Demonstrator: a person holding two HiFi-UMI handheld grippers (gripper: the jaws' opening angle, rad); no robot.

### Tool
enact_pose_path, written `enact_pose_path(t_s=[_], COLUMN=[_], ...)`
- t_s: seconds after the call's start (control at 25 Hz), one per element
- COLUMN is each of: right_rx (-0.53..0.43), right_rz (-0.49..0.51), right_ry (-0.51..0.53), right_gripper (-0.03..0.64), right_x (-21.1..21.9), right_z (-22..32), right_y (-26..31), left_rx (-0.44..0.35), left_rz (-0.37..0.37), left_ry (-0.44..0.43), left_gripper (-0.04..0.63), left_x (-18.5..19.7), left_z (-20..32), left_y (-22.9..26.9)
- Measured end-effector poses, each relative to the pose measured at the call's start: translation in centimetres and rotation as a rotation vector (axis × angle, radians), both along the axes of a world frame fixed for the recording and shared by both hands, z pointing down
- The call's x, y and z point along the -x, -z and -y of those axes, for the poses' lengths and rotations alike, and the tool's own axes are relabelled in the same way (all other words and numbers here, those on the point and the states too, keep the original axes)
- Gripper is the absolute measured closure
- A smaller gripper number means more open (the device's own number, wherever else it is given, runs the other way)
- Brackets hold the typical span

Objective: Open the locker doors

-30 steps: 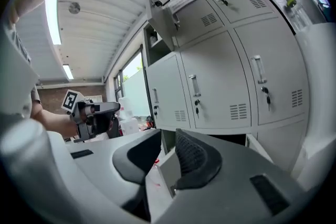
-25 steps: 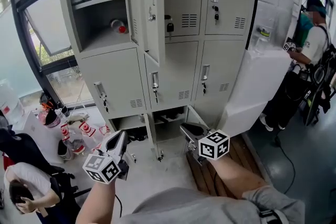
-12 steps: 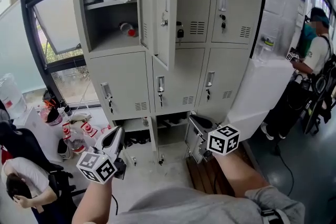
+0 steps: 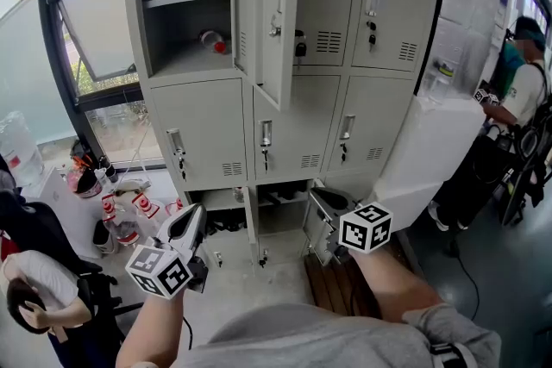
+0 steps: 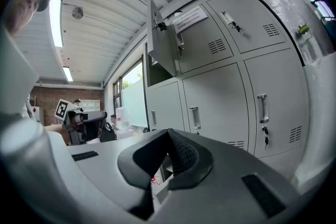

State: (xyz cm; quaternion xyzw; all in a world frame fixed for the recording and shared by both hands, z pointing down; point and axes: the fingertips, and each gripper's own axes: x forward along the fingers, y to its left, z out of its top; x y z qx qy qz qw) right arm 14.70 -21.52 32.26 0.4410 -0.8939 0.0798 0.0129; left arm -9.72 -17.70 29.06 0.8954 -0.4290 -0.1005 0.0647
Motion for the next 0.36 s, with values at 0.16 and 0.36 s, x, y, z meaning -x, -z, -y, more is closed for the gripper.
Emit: enact_pose_path(t_s=[0.16, 0.36], right_rx=[0.001, 0.003], right_rz=[-0.001, 0.005], right_ry=[0.002, 0.001], right_gripper=[0.611, 0.611], right_x=[-0.01, -0.12], right_z=[-0.02, -0.10], right_y=[-0.02, 0.03], left_rx=[-0.001, 0.005], left_rz=[-0.002, -0.006], left_ry=[0.000, -0.004], left_gripper=[0.592, 0.592], left_x=[-0.10, -0.28], left_z=[-0.09, -0.10], left_y=[0.10, 0.08])
